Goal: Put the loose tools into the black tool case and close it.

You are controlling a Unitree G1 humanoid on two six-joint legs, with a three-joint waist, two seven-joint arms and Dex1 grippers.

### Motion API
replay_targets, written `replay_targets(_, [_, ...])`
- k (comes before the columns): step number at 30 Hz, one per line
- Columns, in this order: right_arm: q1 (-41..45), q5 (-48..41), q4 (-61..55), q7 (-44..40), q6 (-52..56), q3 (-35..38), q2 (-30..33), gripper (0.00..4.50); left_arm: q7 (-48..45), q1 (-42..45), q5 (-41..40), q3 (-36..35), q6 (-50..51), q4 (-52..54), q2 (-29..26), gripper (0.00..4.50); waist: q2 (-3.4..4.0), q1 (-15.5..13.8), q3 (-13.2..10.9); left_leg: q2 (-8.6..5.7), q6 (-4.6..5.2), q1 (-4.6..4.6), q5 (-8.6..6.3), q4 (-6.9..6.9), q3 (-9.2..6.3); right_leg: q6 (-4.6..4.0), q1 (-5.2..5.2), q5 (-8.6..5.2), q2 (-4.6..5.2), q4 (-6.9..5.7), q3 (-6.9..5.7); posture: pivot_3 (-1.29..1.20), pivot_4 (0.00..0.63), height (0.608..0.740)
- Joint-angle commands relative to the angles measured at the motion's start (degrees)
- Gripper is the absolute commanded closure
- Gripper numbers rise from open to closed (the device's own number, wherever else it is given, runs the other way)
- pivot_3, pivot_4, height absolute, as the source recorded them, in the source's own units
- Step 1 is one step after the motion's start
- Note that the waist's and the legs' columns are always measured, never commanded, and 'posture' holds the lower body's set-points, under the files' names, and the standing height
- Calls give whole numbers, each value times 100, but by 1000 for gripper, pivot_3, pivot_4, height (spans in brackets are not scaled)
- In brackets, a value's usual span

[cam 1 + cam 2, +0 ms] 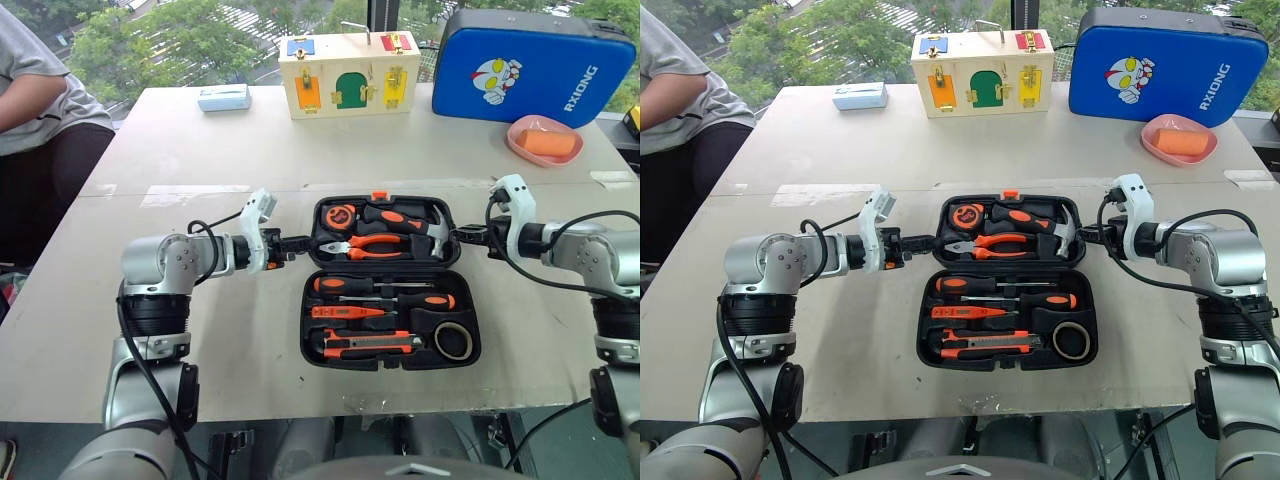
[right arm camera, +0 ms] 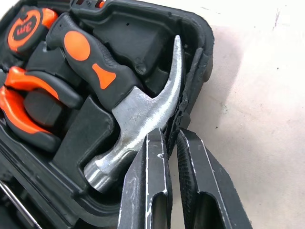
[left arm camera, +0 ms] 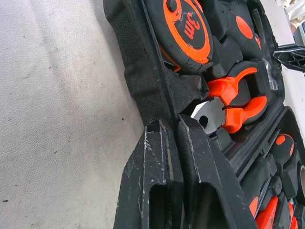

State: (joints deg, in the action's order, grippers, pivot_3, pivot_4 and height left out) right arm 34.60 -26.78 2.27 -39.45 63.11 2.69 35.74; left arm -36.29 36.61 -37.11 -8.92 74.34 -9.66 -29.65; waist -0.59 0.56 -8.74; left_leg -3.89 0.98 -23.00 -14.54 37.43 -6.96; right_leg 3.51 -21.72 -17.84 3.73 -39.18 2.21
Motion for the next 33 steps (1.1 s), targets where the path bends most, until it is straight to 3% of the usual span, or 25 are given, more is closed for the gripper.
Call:
replay_targets(1, [10, 130, -382, -87, -779, -147, -128, 4474, -33, 55, 110, -35, -709, 311, 59, 4488, -1, 16, -1, -1, -1, 0, 0, 1, 2, 0, 0, 0, 0, -3, 0, 0, 150, 735])
replay_targets(8, [96, 686, -403, 184, -2394, -80, -513, 4474, -122, -259, 917, 327, -2721, 949, 126, 4488, -4, 56, -5, -1, -7, -2, 4, 1, 17, 1, -23, 1, -3, -25, 14, 0, 150, 735])
replay_targets(12, [177, 984, -245, 357, -3353, 4, -714, 4474, -145, -393, 1450, 437, -4119, 1088, 209, 4488, -6, 70, -5, 1, -16, -93, 10, 20, 15, 1, -121, 1, -5, -55, 12, 0, 150, 735])
replay_targets(16, [85, 1615, 11, 302, -4770, -238, -646, 4474, -194, -651, 2150, 712, -5517, 1032, 165, 4488, -7, 123, -5, -2, -16, -102, 11, 15, 39, 1, -141, 1, 6, -58, 6, 0, 150, 735])
replay_targets(23, [-473, 2920, 983, 647, -8177, -594, -463, 4474, 303, -1472, 3402, 878, -8400, 776, 178, 4488, -7, 186, -5, -2, -16, -96, 10, 12, 47, 1, -142, 1, 6, -58, 10, 0, 150, 735])
replay_targets(27, [-880, 4033, 1648, 1251, -10435, -829, -39, 4474, 669, -2052, 4111, 851, -10232, 709, -20, 4488, -9, 183, -4, -1, -15, -90, 10, 12, 54, 1, -141, 1, 5, -60, 16, 0, 150, 735])
replay_targets(30, [-1122, 4371, 1948, 1554, -11162, -832, 201, 4474, 785, -2523, 4262, 797, -10862, 790, -154, 4488, -12, 182, -1, 1, -16, -82, 10, 0, 60, 1, -141, 1, 4, -59, 19, 0, 150, 735])
replay_targets(33, [-1366, 4144, 1785, 1423, -11259, -707, 505, 4474, 737, -3016, 4083, 632, -10517, 1188, -311, 4488, -17, 186, 4, 7, -15, -77, 10, 0, 70, 1, -139, 1, -3, -64, 30, 0, 150, 735])
